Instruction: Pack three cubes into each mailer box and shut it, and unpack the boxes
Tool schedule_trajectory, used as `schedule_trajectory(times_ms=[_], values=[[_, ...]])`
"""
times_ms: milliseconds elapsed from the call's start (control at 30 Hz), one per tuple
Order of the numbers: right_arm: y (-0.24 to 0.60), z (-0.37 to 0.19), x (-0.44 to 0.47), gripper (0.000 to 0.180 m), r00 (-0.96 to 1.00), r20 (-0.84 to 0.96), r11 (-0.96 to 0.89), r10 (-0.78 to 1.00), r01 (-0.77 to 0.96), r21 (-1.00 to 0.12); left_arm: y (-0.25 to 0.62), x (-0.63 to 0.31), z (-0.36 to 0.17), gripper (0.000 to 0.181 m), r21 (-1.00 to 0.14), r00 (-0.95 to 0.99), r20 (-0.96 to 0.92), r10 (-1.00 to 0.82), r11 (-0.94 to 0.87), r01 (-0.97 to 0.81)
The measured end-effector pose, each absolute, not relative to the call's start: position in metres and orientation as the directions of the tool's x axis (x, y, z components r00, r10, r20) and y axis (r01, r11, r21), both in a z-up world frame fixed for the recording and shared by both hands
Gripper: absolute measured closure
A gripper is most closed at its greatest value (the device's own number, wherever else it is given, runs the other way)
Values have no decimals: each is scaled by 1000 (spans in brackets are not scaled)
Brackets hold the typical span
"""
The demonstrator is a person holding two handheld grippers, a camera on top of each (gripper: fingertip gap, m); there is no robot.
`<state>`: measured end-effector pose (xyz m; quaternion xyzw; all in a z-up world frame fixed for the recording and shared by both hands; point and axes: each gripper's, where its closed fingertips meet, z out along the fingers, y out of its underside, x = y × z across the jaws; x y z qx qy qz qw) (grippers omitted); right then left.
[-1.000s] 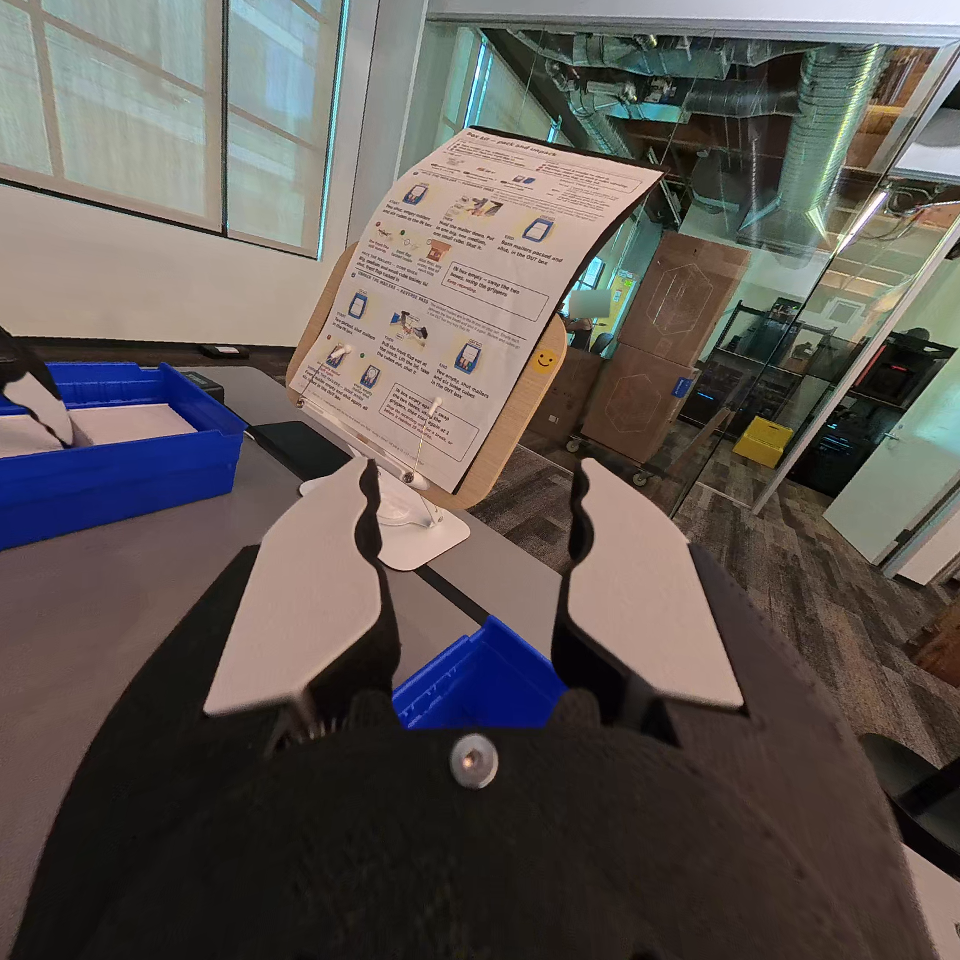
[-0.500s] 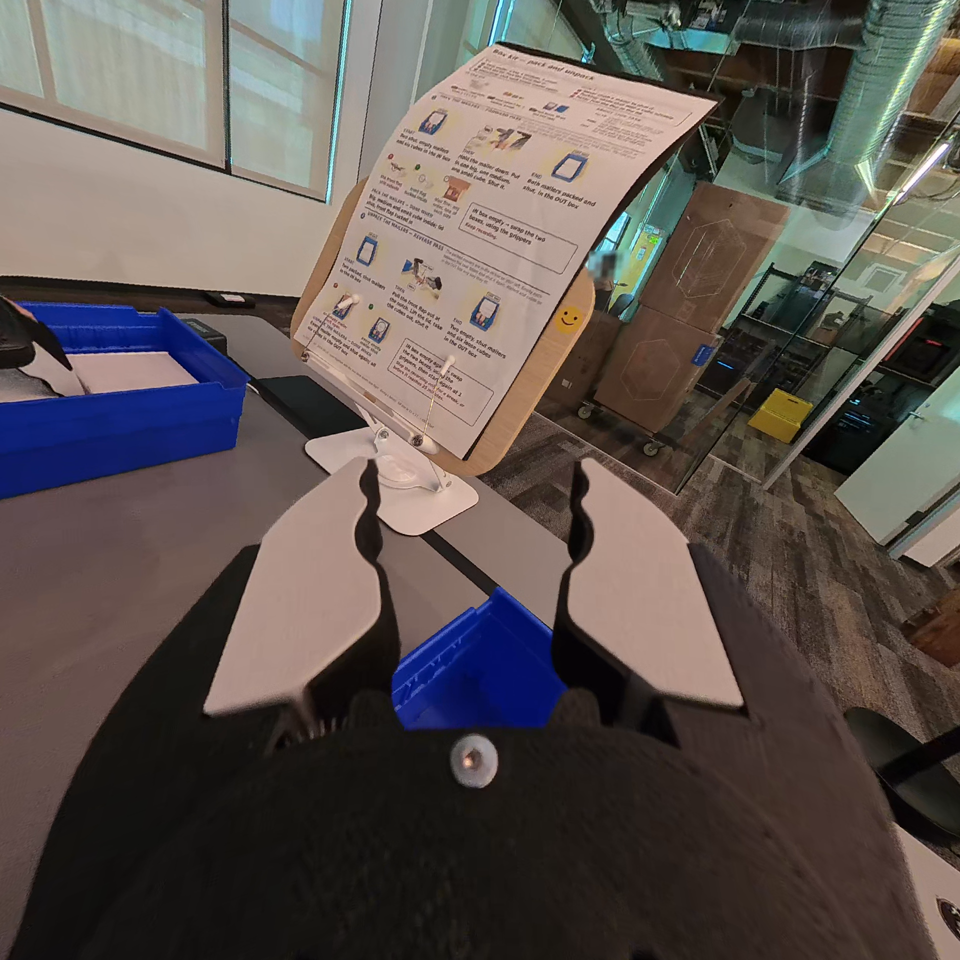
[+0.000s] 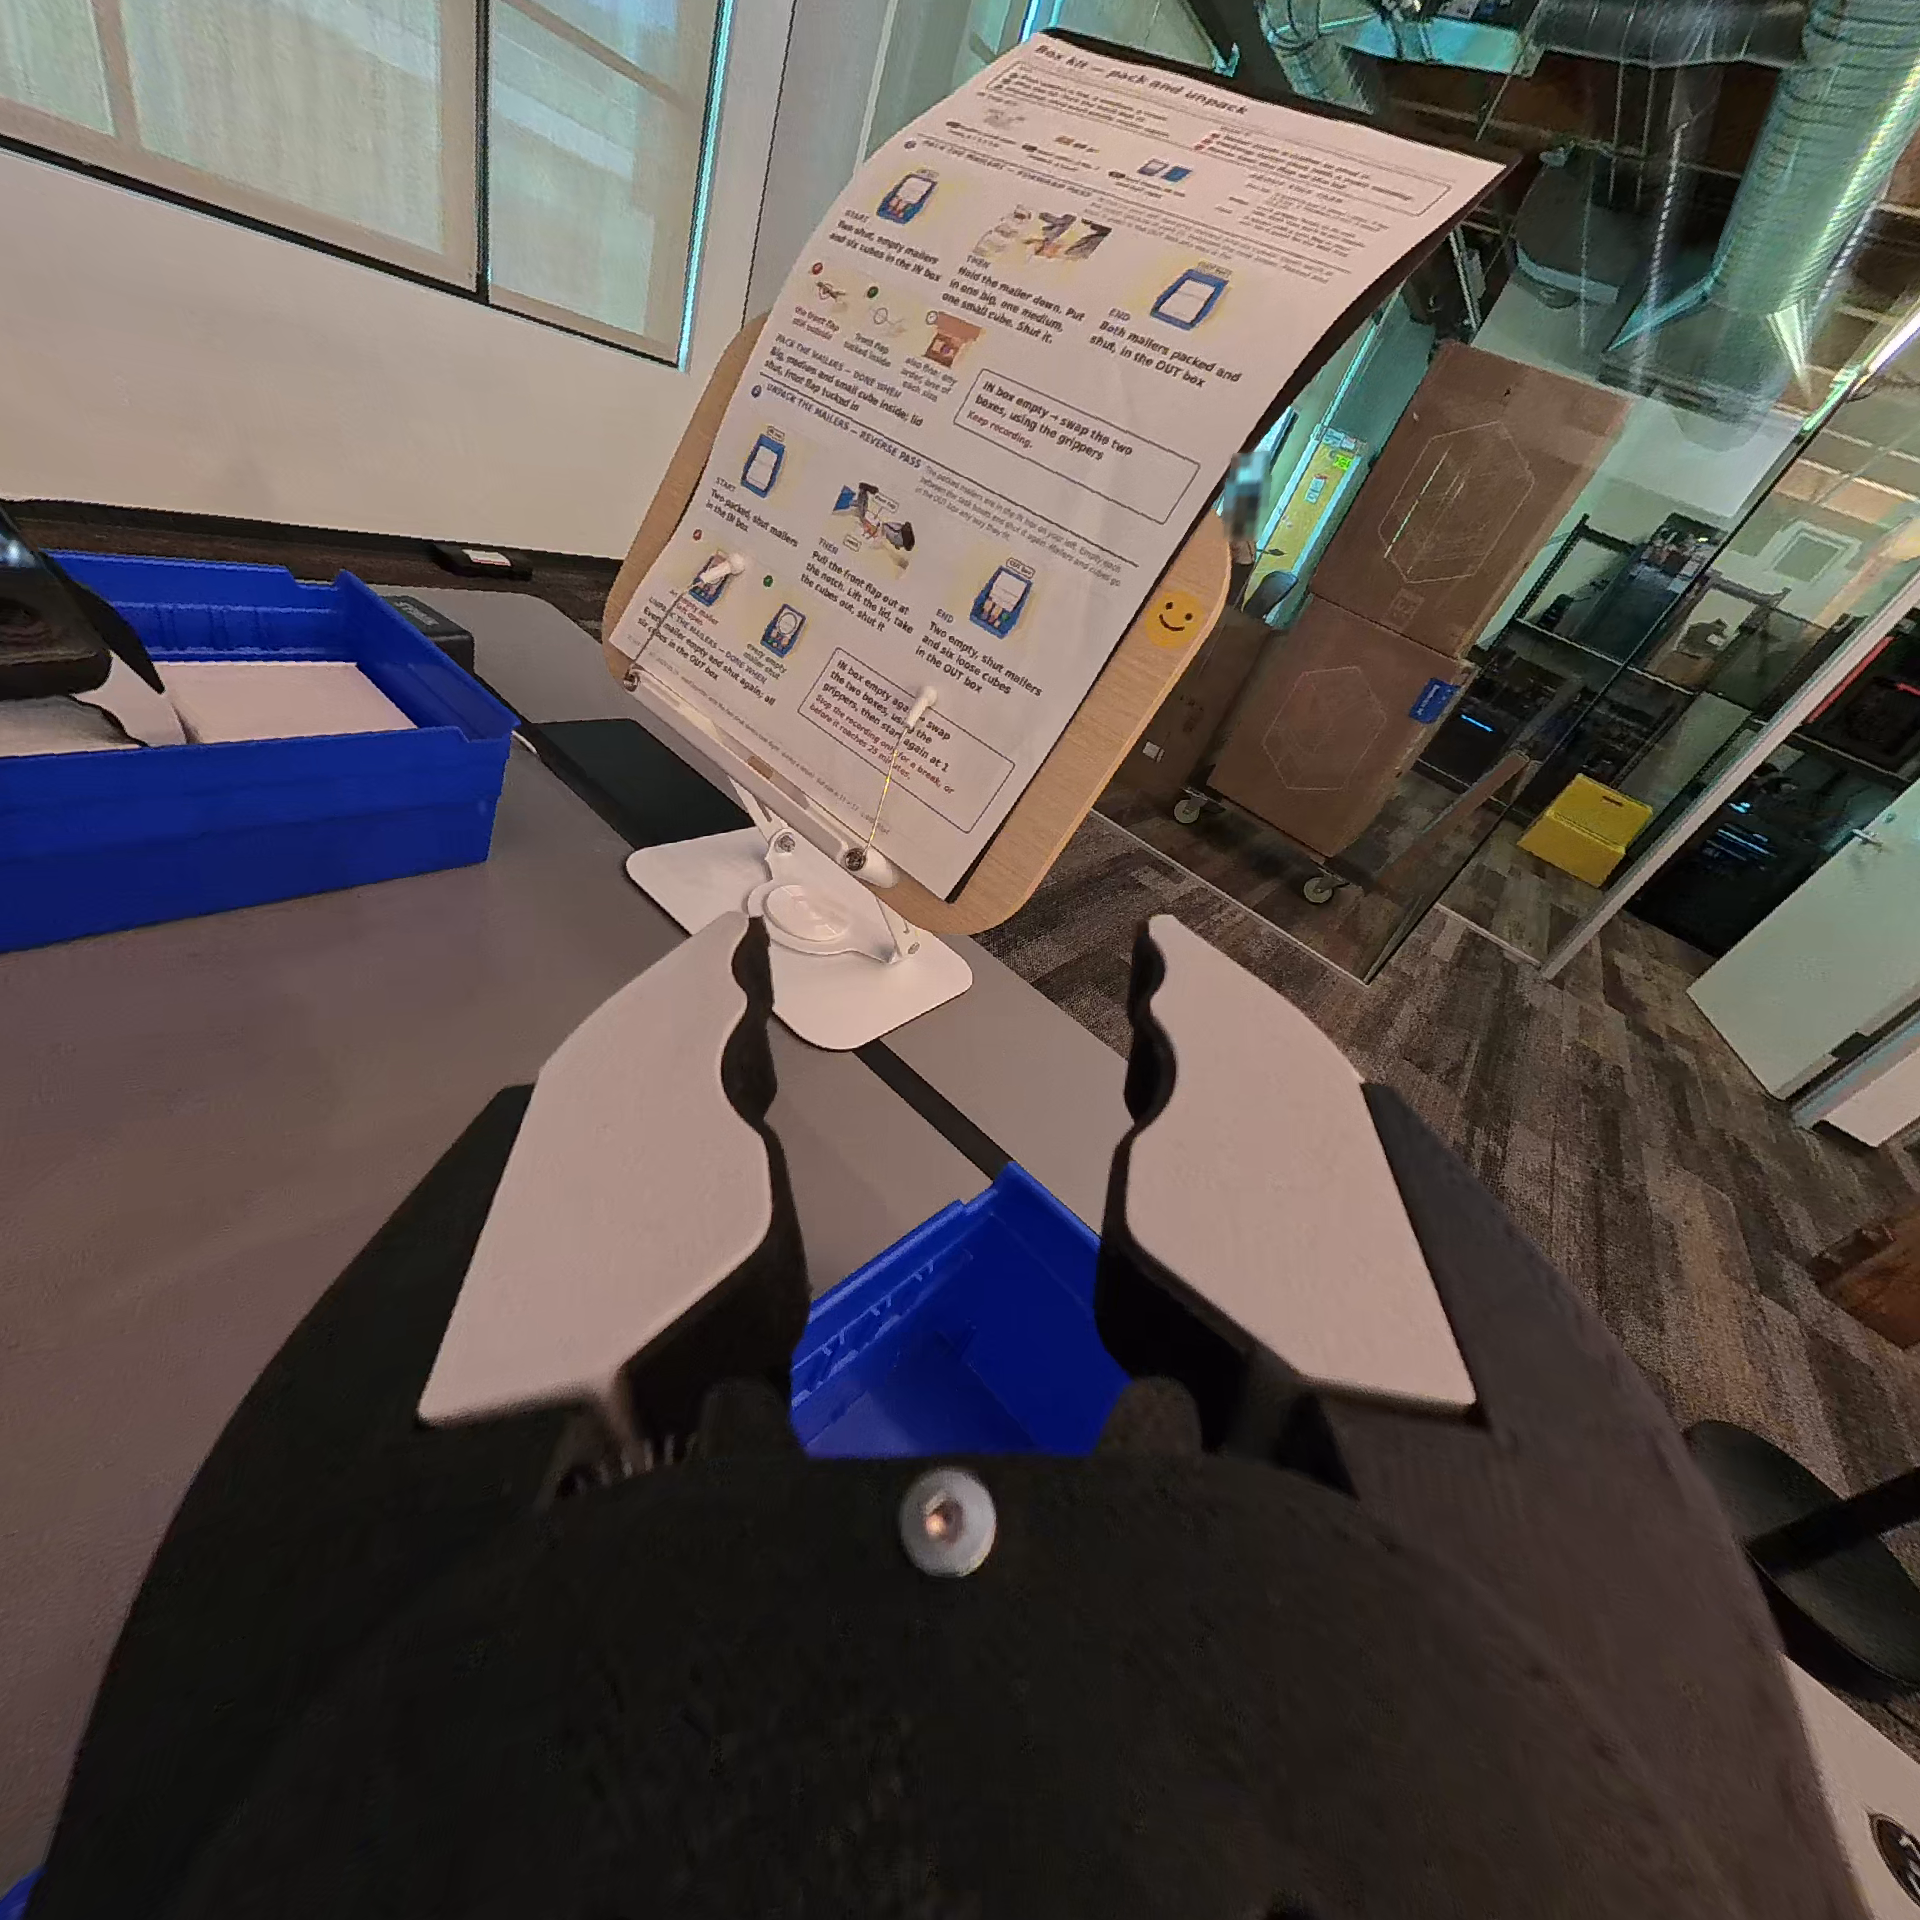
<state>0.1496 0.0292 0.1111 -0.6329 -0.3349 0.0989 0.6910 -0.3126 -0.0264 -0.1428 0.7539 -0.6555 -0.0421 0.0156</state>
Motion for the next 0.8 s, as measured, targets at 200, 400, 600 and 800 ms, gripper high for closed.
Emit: schedule_trajectory(times_ms=[200,400,600,800], values=[[29,109,150,113,755,337,175,562,290,-941,-27,-314,-144,40,102,135,-35,-990,-138,-985],[29,109,150,114,754,342,174,561,297,-939,-27,-313,-147,35,87,120,-22,-993,-121,-989],[31,105,149,115,750,345,164,565,307,-937,-27,-313,-147,35,103,116,-26,-993,-118,-988],[34,98,146,115,742,359,147,566,338,-930,-26,-312,-147,35,70,116,-27,-993,-118,-991]])
